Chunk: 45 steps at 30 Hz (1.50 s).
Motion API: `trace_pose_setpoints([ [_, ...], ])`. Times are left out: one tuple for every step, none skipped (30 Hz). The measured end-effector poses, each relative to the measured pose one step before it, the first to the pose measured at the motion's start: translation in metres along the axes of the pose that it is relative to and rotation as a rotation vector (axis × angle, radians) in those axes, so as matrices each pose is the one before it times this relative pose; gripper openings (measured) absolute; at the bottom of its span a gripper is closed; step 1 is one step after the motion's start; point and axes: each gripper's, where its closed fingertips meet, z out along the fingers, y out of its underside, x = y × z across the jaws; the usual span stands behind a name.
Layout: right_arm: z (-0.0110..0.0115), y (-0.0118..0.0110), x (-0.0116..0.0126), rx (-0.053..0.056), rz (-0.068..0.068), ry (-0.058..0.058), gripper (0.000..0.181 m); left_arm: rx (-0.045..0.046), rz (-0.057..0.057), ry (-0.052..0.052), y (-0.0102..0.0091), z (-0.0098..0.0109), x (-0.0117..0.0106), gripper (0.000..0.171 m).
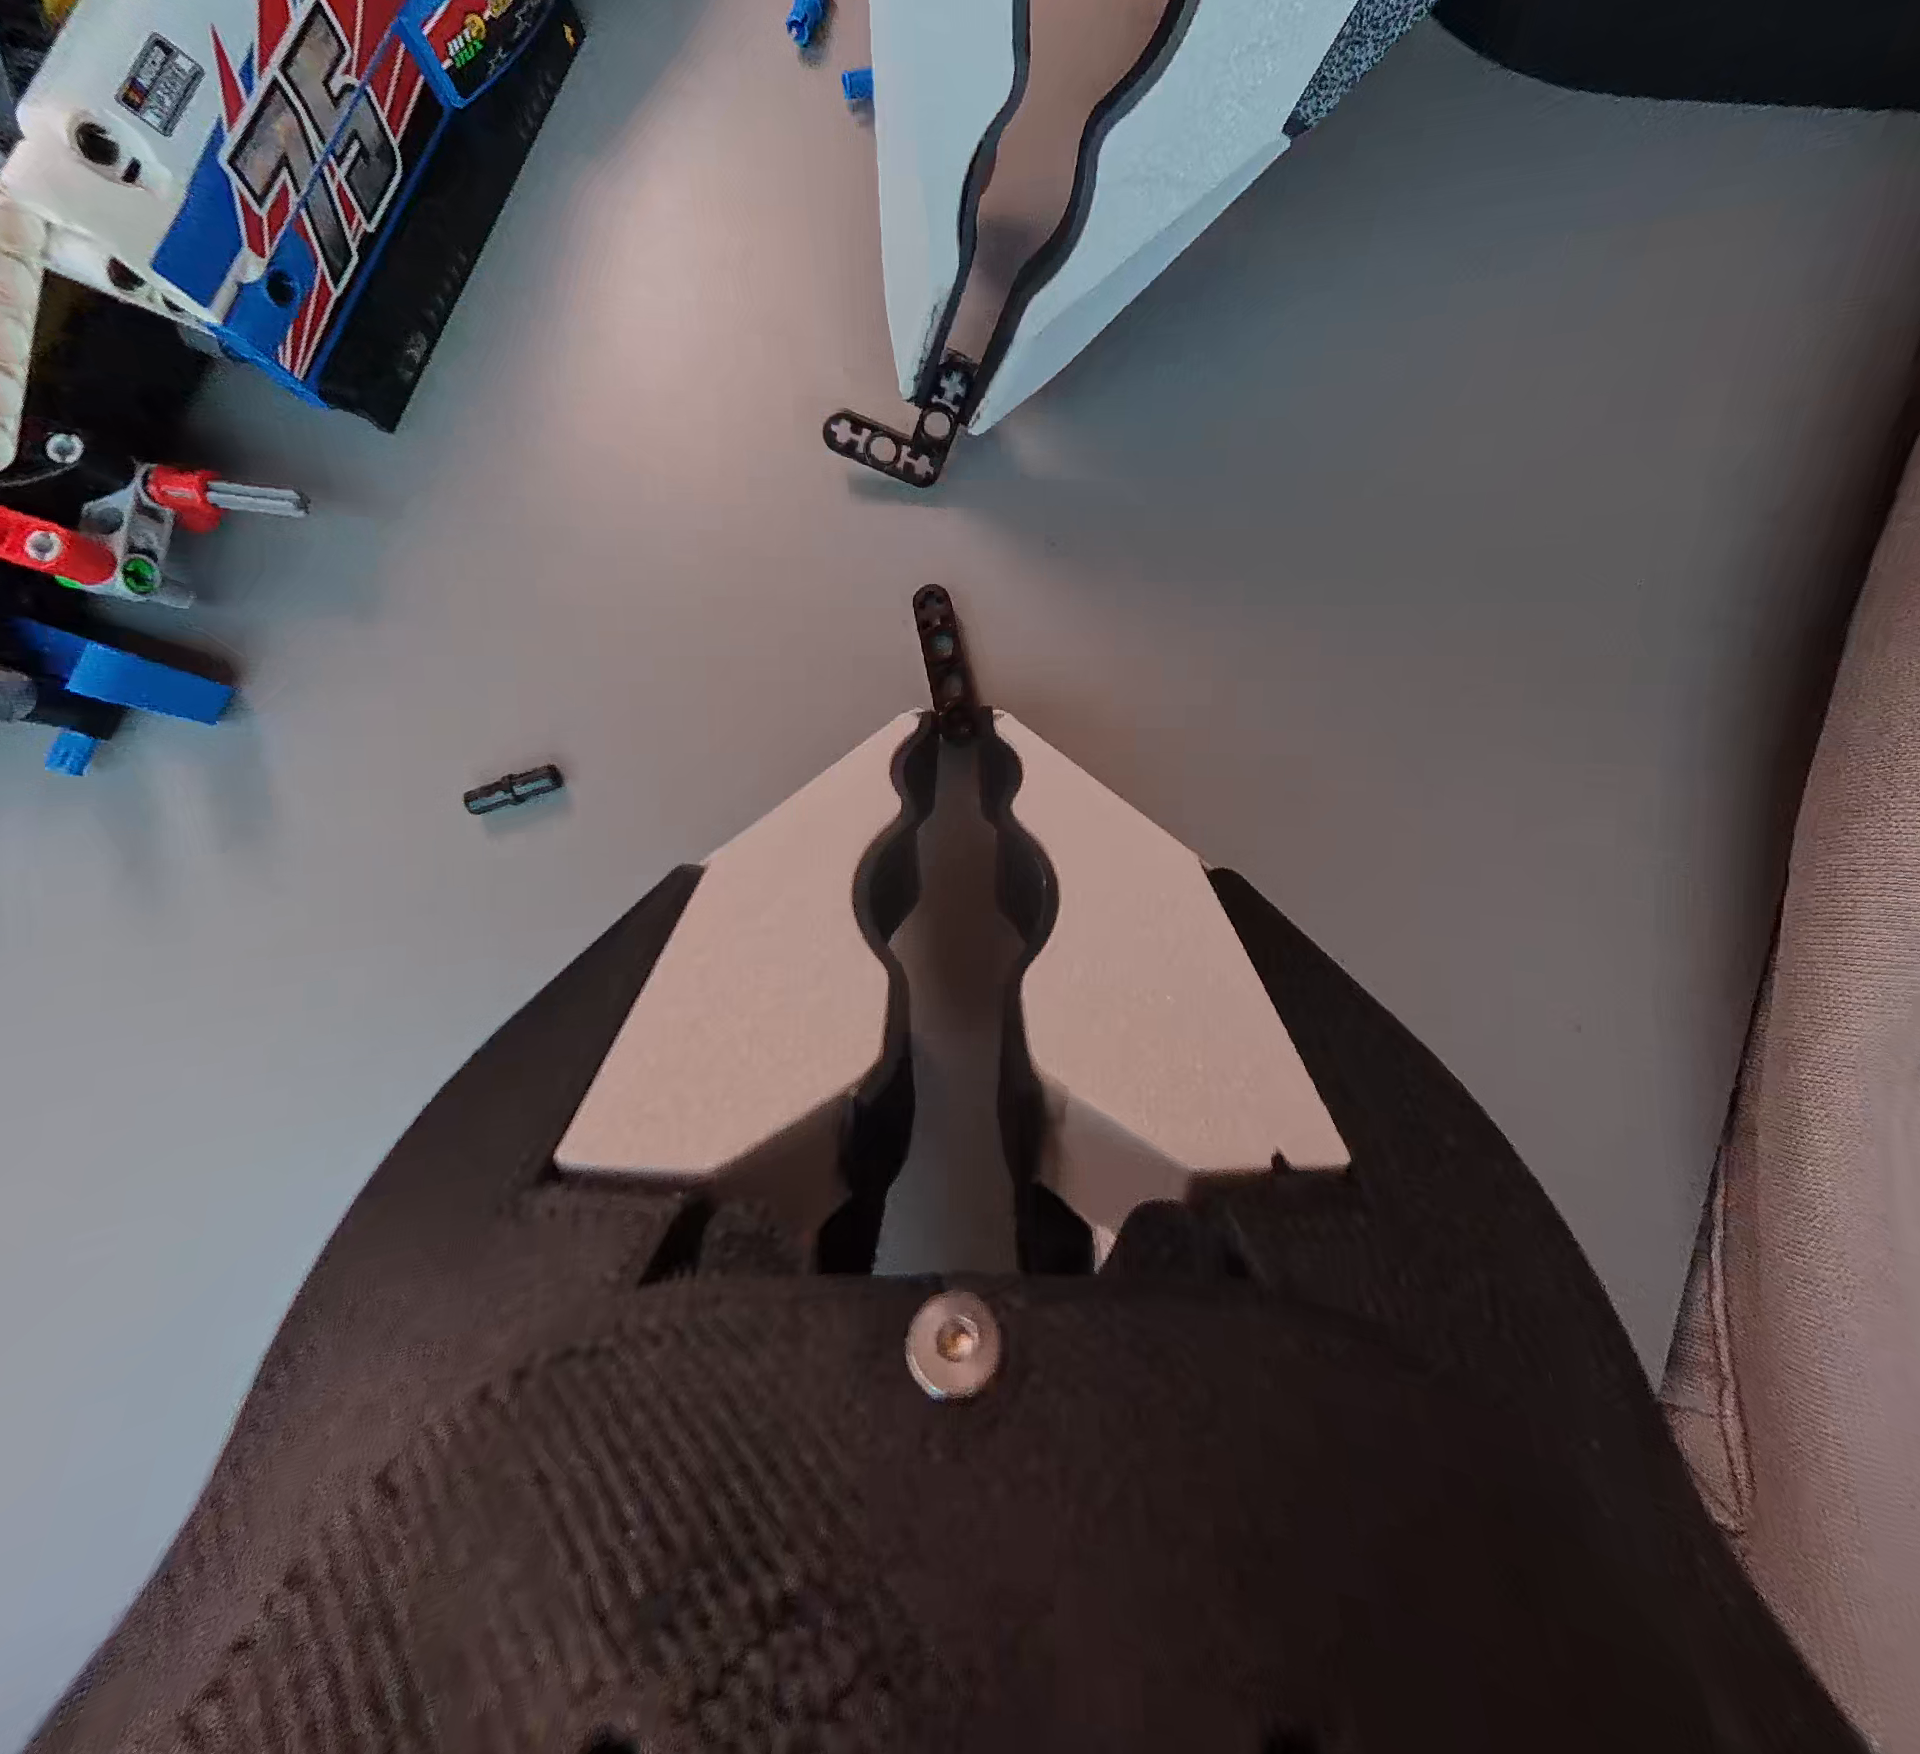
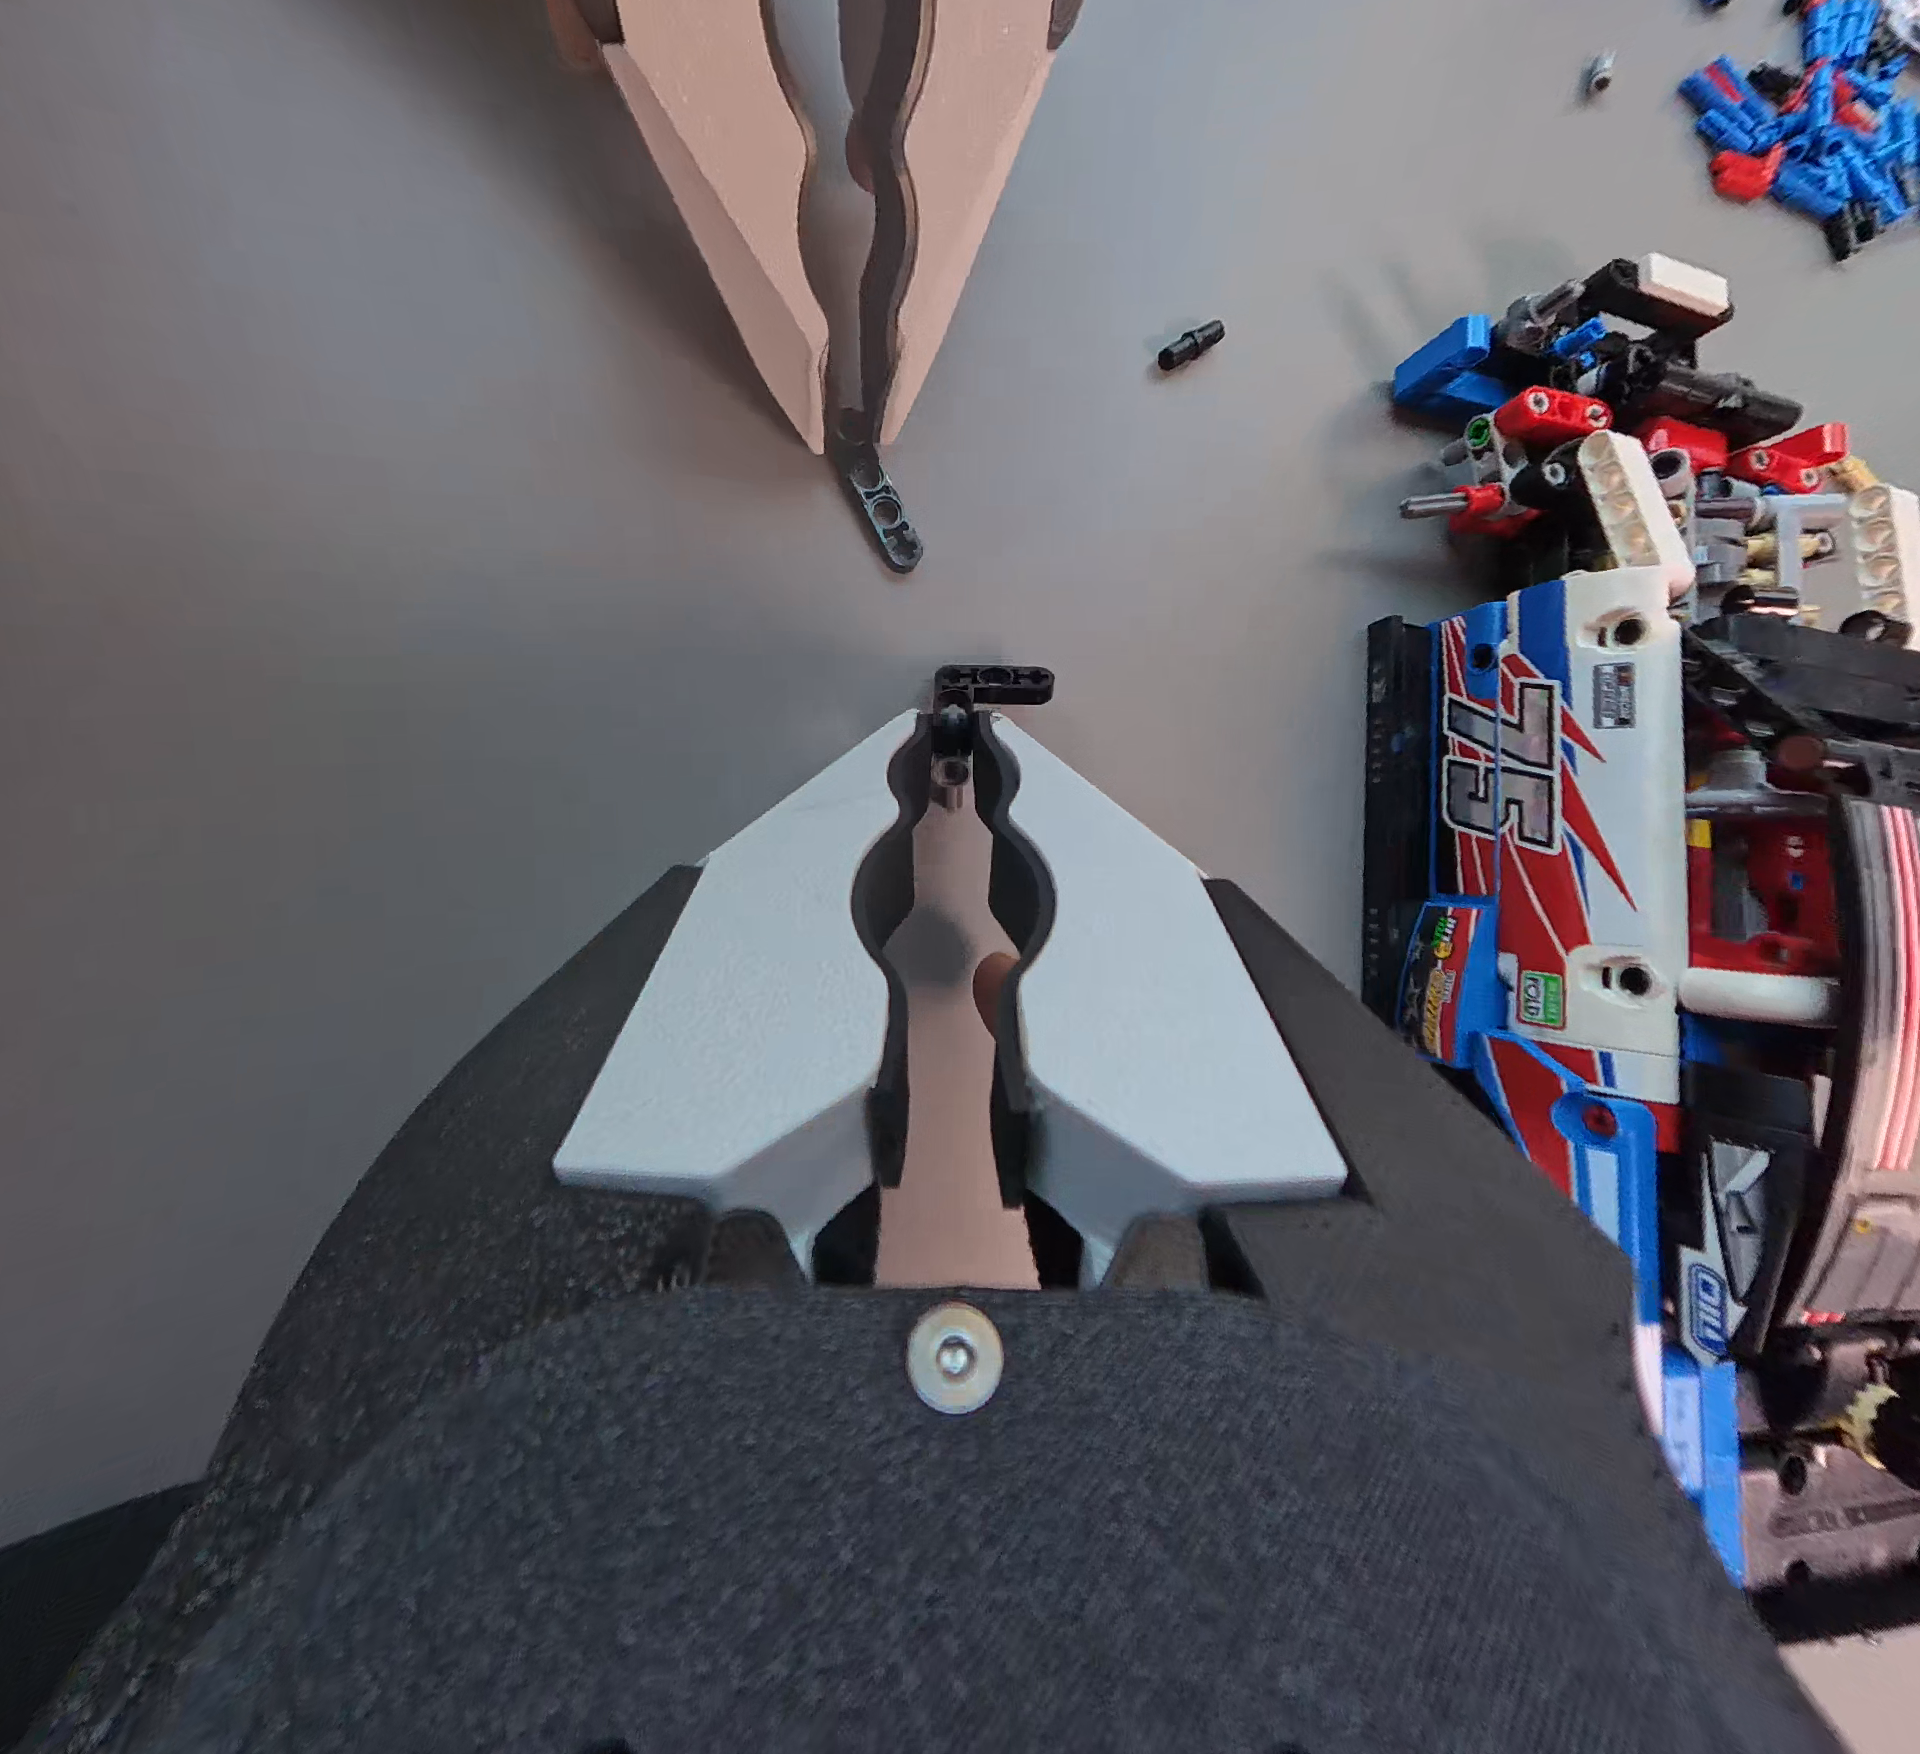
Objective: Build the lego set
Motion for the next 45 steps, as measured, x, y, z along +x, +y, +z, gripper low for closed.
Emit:
trace_pose_setpoints([
  [-0.00027, 0.00042, 0.00034, 0.0067, 0.0111, -0.0056, 0.005, 0.0004, -0.0014, 0.0202, -0.00081, 0.00052, -0.00168, 0.006],
  [-0.00035, 0.00044, 0.00005, 0.0092, 0.0106, -0.0041, 0.005, -0.00119, -0.0008, 0.0249, -0.00041, 0.00019, -0.0004, 0.006],
  [-0.0005, 0.00062, 0.00022, 0.0072, 0.0098, -0.0019, 0.005, -0.00043, 0.0061, 0.0308, -0.00034, 0.00011, 0.00113, 0.006],
  [-0.0006, 0.00075, 0.00022, 0.0041, 0.0087, 0.0004, 0.005, 0.00249, 0.0045, 0.023, -0.00032, 0.0001, 0.00061, 0.006],
  [-0.00061, 0.00077, 0.00009, 0.002, 0.0063, 0.0001, 0.005, -0.00093, -0.005, 0.0217, 0.00003, 0.00006, 0.00034, 0.006],
  [-0.00061, 0.00079, 0.00001, 0.0005, 0.0037, -0.0004, 0.005, 0.00168, -0.0055, 0.0281, -0.00038, -0.00009, 0.00126, 0.006],
  [-0.00035, 0.00121, 0.00018, -0.0038, 0.0022, -0.0001, 0.005, 0.00884, -0.0035, 0.0278, -0.00157, -0.00036, 0.00163, 0.005],
  [-0.00005, 0.00209, 0.00018, -0.0097, 0.0008, 0.0001, 0.005, 0.01198, -0.005, 0.0245, -0.00209, -0.00044, 0.00118, 0.006],
  [0.00067, 0.00279, 0.00022, -0.0134, -0.0016, 0.0009, 0.006, 0.00806, -0.0065, 0.0271, -0.00149, -0.0001, 0.00142, 0.006],
  [0.00071, 0.00135, 0.00024, -0.0043, -0.0029, 0.0027, 0.007, 0.00819, -0.0072, 0.0299, -0.00147, 0.00025, 0.00163, 0.006],
  [-0.00062, -0.0013, -0.00037, 0.0105, -0.0004, -0.0021, 0.007, 0.01145, -0.0114, 0.0271, -0.0016, 0.00009, 0.00086, 0.006],
  [-0.0016, -0.00067, -0.0004, 0.0037, 0.0029, -0.0052, 0.011, 0.01498, -0.0156, 0.0349, -0.00211, -0.00037, 0.00139, 0.006],
  [-0.00333, -0.00082, 0.00126, 0.0012, -0.0027, 0.0064, 0.014, 0.01994, -0.0166, 0.0471, -0.00277, -0.00096, 0.00303, 0.006],
  [-0.00485, -0.00284, 0.00053, 0.0121, -0.0126, 0.0066, 0.017, 0.02831, -0.0262, 0.0524, -0.00412, -0.0016, 0.00317, 0.006],
  [-0.00561, -0.00577, -0.00193, 0.027, -0.0196, -0.0025, 0.021, 0.03359, -0.0378, 0.0642, -0.00489, -0.00199, 0.00419, 0.006],
  [-0.00524, -0.00836, -0.00347, 0.0394, -0.0261, -0.0035, 0.023, 0.02813, -0.049, 0.077, -0.00454, -0.00186, 0.00594, 0.006],
  [-0.00355, -0.00951, -0.00309, 0.0418, -0.0344, 0.0073, 0.024, 0.03139, -0.0417, 0.0659, -0.00526, -0.0016, 0.00501, 0.005],
  [-0.00132, -0.00815, -0.00167, 0.0313, -0.047, 0.0246, 0.025, 0.03062, -0.0295, 0.0489, -0.00521, -0.00157, 0.00338, 0.006],
  [0.00011, -0.0072, -0.00116, 0.0265, -0.0578, 0.0337, 0.026, 0.0185, -0.0267, 0.0523, -0.00368, -0.00133, 0.0044, 0.005],
  [0.00067, -0.00669, -0.00063, 0.0275, -0.0499, 0.0361, 0.025, 0.01112, -0.0266, 0.0419, -0.00242, -0.001, 0.00337, 0.005],
  [0.00084, -0.00562, -0.00099, 0.0237, -0.0281, 0.0246, 0.022, 0.01487, -0.0177, 0.0225, -0.00265, -0.00091, 0.00099, 0.005],
  [0.00114, -0.00308, -0.0012, 0.0102, -0.0113, 0.0125, 0.017, 0.01252, -0.0115, 0.0283, -0.0019, -0.00077, 0.00241, 0.005],
  [0.00093, -0.00152, 0.00172, 0.0044, -0.0068, 0.0242, 0.007, 0.00913, -0.0099, 0.0282, -0.00096, -0.0004, 0.00272, 0.005],
  [0.00082, -0.00024, 0.00169, 0.0014, -0.004, 0.0149, 0.003, 0.0093, -0.0065, 0.0107, -0.0007, -0.00061, 0.00024, 0.005],
  [0.00001, -0.00018, 0.00026, 0.0059, 0.0221, -0.0072, 0.002, 0.01495, -0.0042, 0.0029, -0.00153, -0.00154, -0.00097, 0.005],
  [-0.00031, -0.00019, -0.00028, 0.0118, 0.0573, -0.0227, 0.002, 0.01705, 0.0161, -0.016, -0.00269, -0.0023, -0.00206, 0.006],
  [-0.00074, 0.00033, 0.00014, 0.0136, 0.0885, -0.0301, 0.002, 0.00571, 0.0544, -0.0558, -0.00175, -0.00246, -0.00513, 0.01],
  [-0.00102, 0.00284, -0.00069, 0.0015, 0.1081, -0.0454, 0.001, -0.00169, 0.0894, -0.0769, -0.00125, -0.00241, -0.00561, 0.02],
  [-0.00084, 0.00564, -0.00149, -0.0164, 0.1164, -0.0539, 0.001, -0.01299, 0.1051, -0.0782, 0.0, -0.00181, -0.00396, 0.026],
  [-0.00019, 0.00324, 0.00181, -0.0026, 0.1017, -0.0297, 0.001, -0.02172, 0.1008, -0.0652, 0.00088, -0.00049, -0.00179, 0.026],
  [-0.00001, -0.00182, -0.00035, 0.0292, 0.0767, -0.0344, 0.001, -0.02063, 0.0837, -0.0472, 0.00054, 0.00065, 0.00007, 0.026],
  [0.00078, -0.00257, -0.00336, 0.0238, 0.0615, -0.0466, 0.001, -0.01641, 0.0601, -0.0288, 0.00027, 0.00166, 0.00124, 0.025],
  [0.00168, -0.00267, -0.00024, 0.0178, 0.0427, -0.0189, 0.001, -0.00934, 0.0366, -0.0165, -0.00037, 0.00191, 0.00134, 0.024],
  [0.00208, -0.00141, 0.00101, 0.0053, 0.0232, -0.0061, 0.001, -0.00939, 0.0238, -0.0017, 0.00029, 0.00185, 0.00212, 0.02],
  [0.00203, -0.00021, 0.00085, -0.0022, 0.0084, -0.0036, 0.001, -0.01538, 0.019, 0.0142, 0.00182, 0.00185, 0.00353, 0.015],
  [0.00169, 0.00019, 0.00092, -0.0017, -0.0007, 0.0005, 0.001, -0.01623, 0.0147, -0.0043, 0.00204, 0.00147, 0.00029, 0.009],
  [0.0012, 0.00153, 0.00004, -0.0083, 0.0006, -0.0033, 0.001, -0.00688, 0.0129, -0.014, 0.00106, 0.00072, -0.00169, 0.006],
  [0.00087, 0.00147, 0.00043, -0.0068, -0.0027, 0.0019, 0.001, -0.00404, -0.0008, 0.0056, 0.00091, 0.00047, 0.00063, 0.006],
  [0.00029, 0.00061, -0.001, -0.0004, -0.0075, -0.0031, 0.001, 0.00173, -0.0167, 0.0148, 0.0003, 0.00025, 0.00101, 0.006],
  [-0.00022, 0.00024, -0.00046, 0.0021, -0.014, 0.003, 0.001, 0.00918, -0.0264, 0.011, -0.00036, 0.0003, -0.00021, 0.006],
  [-0.00133, -0.00072, 0.00106, 0.0048, -0.0291, 0.0163, 0.001, 0.01723, -0.0326, 0.01, -0.00115, 0.00001, -0.00091, 0.006],
  [-0.00295, 0.00016, 0.00229, -0.0071, -0.0483, 0.0287, 0.002, 0.0047, -0.0349, 0.0084, 0.00079, -0.00029, -0.00188, 0.006],
  [-0.00442, 0.00439, 0.00557, -0.0391, -0.0643, 0.0518, 0.006, -0.00713, -0.0304, -0.0014, 0.00296, -0.0008, -0.00379, 0.006],
  [-0.0044, 0.00914, 0.00993, -0.0675, -0.0648, 0.0766, 0.01, -0.00121, -0.0308, -0.0043, 0.00251, -0.00085, -0.00414, 0.006],
  [-0.0023, 0.01218, 0.00718, -0.08, -0.0472, 0.0534, 0.015, 0.00187, -0.0327, 0.0075, 0.00212, -0.00048, -0.00223, 0.006],
])
